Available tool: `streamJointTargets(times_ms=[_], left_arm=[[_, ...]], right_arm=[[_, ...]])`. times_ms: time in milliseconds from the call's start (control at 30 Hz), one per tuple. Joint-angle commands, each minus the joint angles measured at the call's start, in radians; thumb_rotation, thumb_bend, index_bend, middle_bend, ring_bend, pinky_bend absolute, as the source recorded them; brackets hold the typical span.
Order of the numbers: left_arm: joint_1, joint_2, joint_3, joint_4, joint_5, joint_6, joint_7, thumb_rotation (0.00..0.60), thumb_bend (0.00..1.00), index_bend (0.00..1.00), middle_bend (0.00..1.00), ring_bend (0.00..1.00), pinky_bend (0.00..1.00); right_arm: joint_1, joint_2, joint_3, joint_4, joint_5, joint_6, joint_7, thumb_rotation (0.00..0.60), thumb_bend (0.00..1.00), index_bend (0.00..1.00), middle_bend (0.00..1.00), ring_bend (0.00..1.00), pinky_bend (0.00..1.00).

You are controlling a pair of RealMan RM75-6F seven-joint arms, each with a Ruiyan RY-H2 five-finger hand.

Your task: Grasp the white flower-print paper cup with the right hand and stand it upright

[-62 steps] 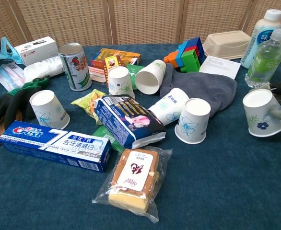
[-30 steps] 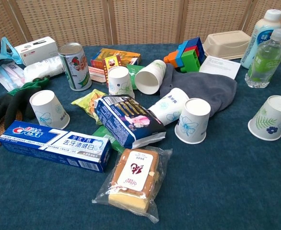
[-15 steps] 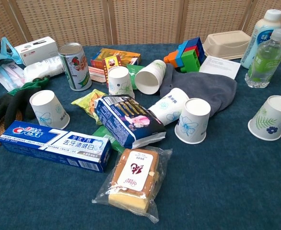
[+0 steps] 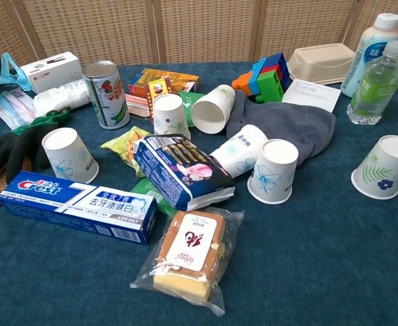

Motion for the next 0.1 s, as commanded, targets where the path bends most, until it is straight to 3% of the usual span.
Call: streamJointTargets(times_ms=[33, 100], left_arm=[[0.001, -0.001, 0.0, 0.002, -0.003, -0.002, -0.002, 0.6, 0.47, 0.06, 0.03, 0.0, 0.0], [0.0, -0.001, -0.001, 0.003, -0.006, -0.005, -0.002, 0.6, 0.47, 0.06, 0.03, 0.0, 0.0]], right_arm=[[0.0, -0.002, 0.004, -0.001, -0.001, -0.003, -0.004, 0.598, 0.54, 0.06, 0.0, 0.0, 0.0], [0.0, -0.004, 0.008, -0.003, -0.004, -0.005, -0.006, 0.6, 0.54, 0.06, 0.0, 0.0, 0.0]])
